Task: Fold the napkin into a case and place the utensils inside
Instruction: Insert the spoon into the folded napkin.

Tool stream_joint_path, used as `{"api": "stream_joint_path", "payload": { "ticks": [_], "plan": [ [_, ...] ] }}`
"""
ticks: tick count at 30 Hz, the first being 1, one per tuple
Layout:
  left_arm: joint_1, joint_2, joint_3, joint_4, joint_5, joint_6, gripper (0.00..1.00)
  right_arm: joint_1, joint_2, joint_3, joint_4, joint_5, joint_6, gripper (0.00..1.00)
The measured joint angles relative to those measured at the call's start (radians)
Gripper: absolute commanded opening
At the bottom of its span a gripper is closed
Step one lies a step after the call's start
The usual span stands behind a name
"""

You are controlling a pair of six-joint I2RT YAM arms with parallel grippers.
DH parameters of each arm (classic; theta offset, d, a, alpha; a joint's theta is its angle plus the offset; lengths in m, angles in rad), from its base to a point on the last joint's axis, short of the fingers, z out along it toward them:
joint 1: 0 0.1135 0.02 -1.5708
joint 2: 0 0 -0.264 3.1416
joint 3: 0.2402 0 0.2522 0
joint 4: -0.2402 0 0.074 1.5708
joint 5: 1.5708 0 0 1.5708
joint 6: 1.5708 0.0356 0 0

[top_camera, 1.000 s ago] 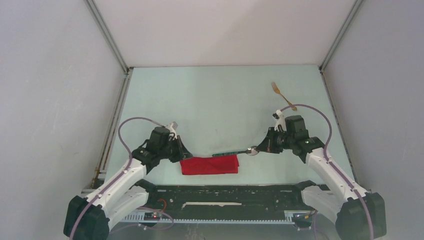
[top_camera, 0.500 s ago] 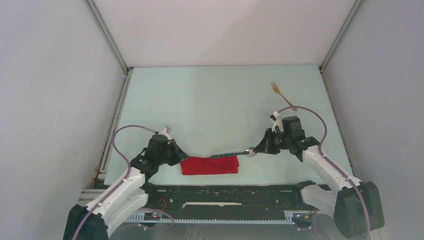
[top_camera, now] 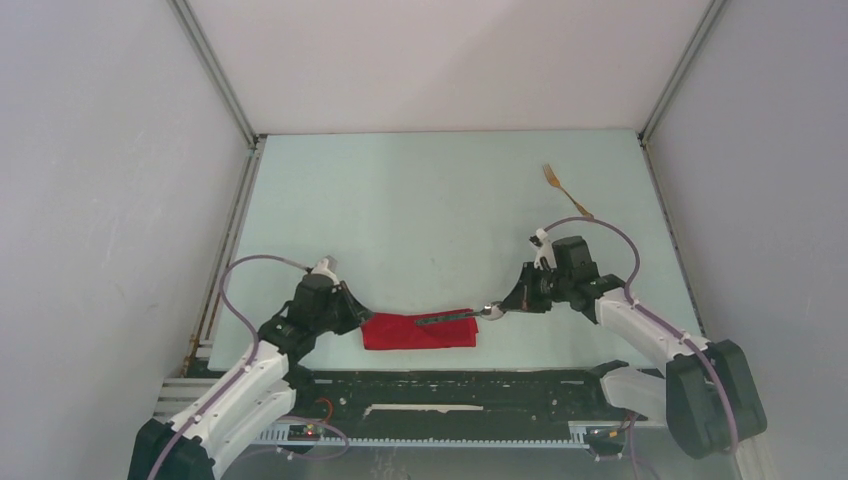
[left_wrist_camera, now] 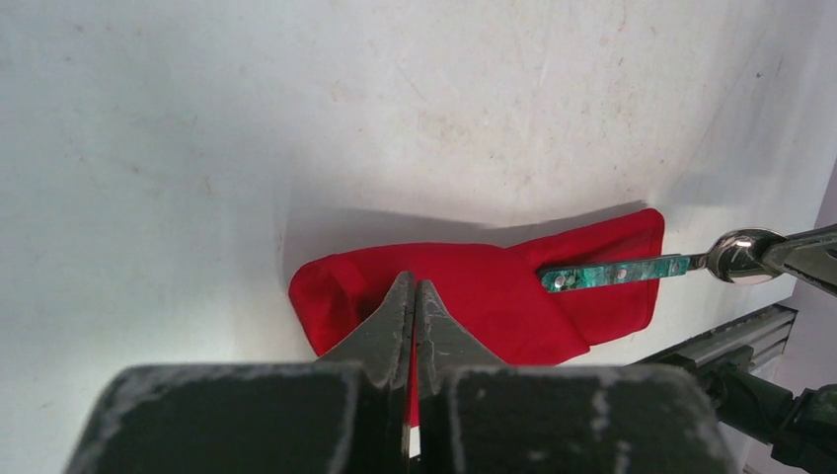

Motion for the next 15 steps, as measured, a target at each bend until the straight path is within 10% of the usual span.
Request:
{"api": "stream_joint_path", "payload": {
  "ticks": [15],
  "plan": [
    [0.0,-0.038,-0.074,-0.005,-0.02,-0.019,0.0,0.088,0.113,-0.004,0.142,0.002,0.087,0.0]
  ]
}}
